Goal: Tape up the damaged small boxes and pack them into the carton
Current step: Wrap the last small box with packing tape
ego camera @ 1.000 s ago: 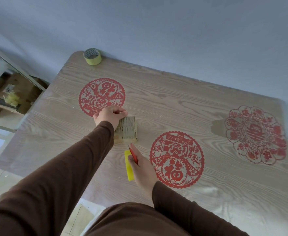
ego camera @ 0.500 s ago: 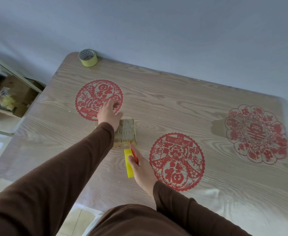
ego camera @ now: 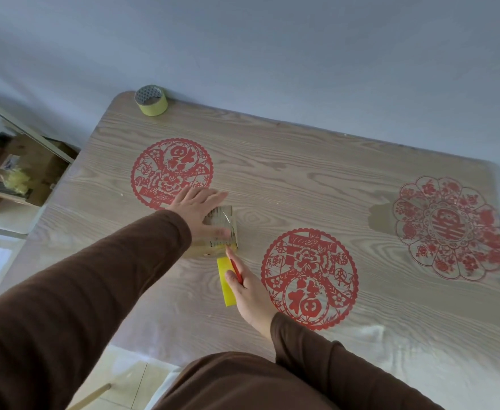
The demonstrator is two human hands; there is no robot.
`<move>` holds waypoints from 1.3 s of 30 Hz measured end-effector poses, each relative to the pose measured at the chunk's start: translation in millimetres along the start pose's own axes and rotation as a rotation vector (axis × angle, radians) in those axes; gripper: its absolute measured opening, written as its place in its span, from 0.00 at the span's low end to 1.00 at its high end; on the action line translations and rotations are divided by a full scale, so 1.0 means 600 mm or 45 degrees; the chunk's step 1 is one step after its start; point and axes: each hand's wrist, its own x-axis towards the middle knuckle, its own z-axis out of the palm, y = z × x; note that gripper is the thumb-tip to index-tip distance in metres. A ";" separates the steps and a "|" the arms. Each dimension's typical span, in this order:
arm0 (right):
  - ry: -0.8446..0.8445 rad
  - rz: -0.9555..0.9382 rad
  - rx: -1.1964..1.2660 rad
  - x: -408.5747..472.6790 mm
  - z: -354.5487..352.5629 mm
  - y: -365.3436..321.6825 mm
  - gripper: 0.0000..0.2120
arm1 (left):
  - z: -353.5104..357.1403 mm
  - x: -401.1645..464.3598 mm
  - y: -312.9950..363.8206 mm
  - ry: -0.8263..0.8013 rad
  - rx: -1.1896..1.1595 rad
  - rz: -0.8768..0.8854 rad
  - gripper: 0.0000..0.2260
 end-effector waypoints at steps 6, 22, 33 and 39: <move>-0.018 0.006 0.073 -0.002 -0.008 -0.002 0.24 | 0.053 -0.063 -0.035 0.119 0.106 0.071 0.54; -0.085 -0.272 -0.048 0.130 -0.101 -0.168 0.22 | 0.064 -0.041 -0.044 0.508 -0.518 -0.596 0.28; -0.162 -0.426 -0.168 0.141 -0.100 -0.179 0.27 | 0.118 -0.038 0.014 0.523 -0.184 -0.581 0.53; -0.038 -0.396 -0.296 0.090 -0.122 -0.152 0.22 | 0.114 -0.038 0.015 0.499 -0.195 -0.588 0.55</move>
